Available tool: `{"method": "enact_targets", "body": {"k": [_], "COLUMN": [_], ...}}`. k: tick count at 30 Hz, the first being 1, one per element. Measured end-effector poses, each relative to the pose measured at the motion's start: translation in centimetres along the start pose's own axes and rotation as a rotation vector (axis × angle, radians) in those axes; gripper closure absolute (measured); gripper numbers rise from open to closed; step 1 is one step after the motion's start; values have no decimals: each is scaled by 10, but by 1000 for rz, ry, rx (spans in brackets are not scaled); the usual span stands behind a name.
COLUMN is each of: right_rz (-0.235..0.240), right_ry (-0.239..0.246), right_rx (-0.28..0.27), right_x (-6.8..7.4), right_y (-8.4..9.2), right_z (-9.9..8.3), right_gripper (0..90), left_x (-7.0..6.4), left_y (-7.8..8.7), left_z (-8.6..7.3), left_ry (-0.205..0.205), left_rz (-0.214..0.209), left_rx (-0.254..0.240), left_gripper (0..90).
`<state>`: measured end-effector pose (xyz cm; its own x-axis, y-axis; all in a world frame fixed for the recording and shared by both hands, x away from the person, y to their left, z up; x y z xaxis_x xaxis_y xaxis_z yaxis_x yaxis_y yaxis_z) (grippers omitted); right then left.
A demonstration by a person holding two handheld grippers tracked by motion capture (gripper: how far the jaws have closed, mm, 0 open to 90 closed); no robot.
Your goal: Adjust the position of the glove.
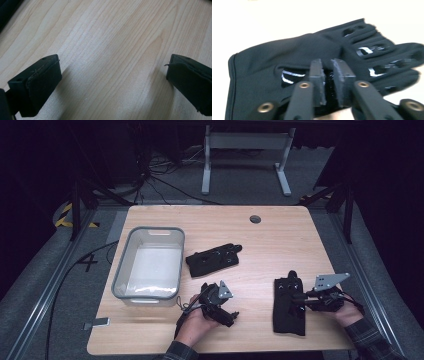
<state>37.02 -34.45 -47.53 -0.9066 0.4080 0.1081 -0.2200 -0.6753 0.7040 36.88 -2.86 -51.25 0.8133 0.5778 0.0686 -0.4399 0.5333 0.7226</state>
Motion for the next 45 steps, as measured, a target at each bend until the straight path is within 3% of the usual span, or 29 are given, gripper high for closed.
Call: {"method": "enact_targets", "body": {"k": [4, 9, 11, 14, 18, 21, 27, 30, 32, 38, 45], "right_rz": [-108, -206, -217, -275, -281, -313, -315, -315, -315, -315, -314], "right_ry": [-58, -140, -148, -177, -214, -239, -241, -242, -242, -241, -242], "right_rx": [-26, -45, -47, -64, -52, -56, -64, -64, -64, -64, -64], "right_x": [-11, -24, -25, -30, -34, -38, -40, -40, -40, -40, -40], "right_y": [12, 24, 25, 29, 27, 25, 24, 24, 24, 24, 24], "right_z": [-9, -25, -27, -38, -46, -54, -54, -54, -54, -54, -54], "right_gripper": [529, 357, 330, 196, 148, 115, 96, 96, 96, 96, 96], "left_x": [0, 0, 0, 0, 0, -1, 0, 3, 5, 15, 31], "left_y": [0, 0, 0, 0, 0, 0, 1, 3, 4, 12, 12], "left_z": [0, 0, 0, 0, 0, 0, 3, 7, 11, 25, 37], "left_ry": [-1, 1, 0, 1, 1, 1, 4, 10, 12, 26, 94], "left_rz": [1, 2, 2, 2, 3, 1, 0, 15, 31, 61, 78], "left_rx": [-1, -1, -1, -1, -1, -1, 23, 38, 53, 23, 36], "left_gripper": [2, 2, 1, 0, 0, 0, 27, 144, 171, 515, 872]}}
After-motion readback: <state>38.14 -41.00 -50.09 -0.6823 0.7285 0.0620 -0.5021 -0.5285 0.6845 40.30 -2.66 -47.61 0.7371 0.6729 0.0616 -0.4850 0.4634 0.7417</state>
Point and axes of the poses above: each handheld gripper's, and its own axes: y roughly backward along the jaws, z roughly out of its top, x roughly to its left, the point moved 5 cm from there along -y, roughly forward along the jaws, and after that the axes turned 7 degrees about z, right-handed, at the moved point
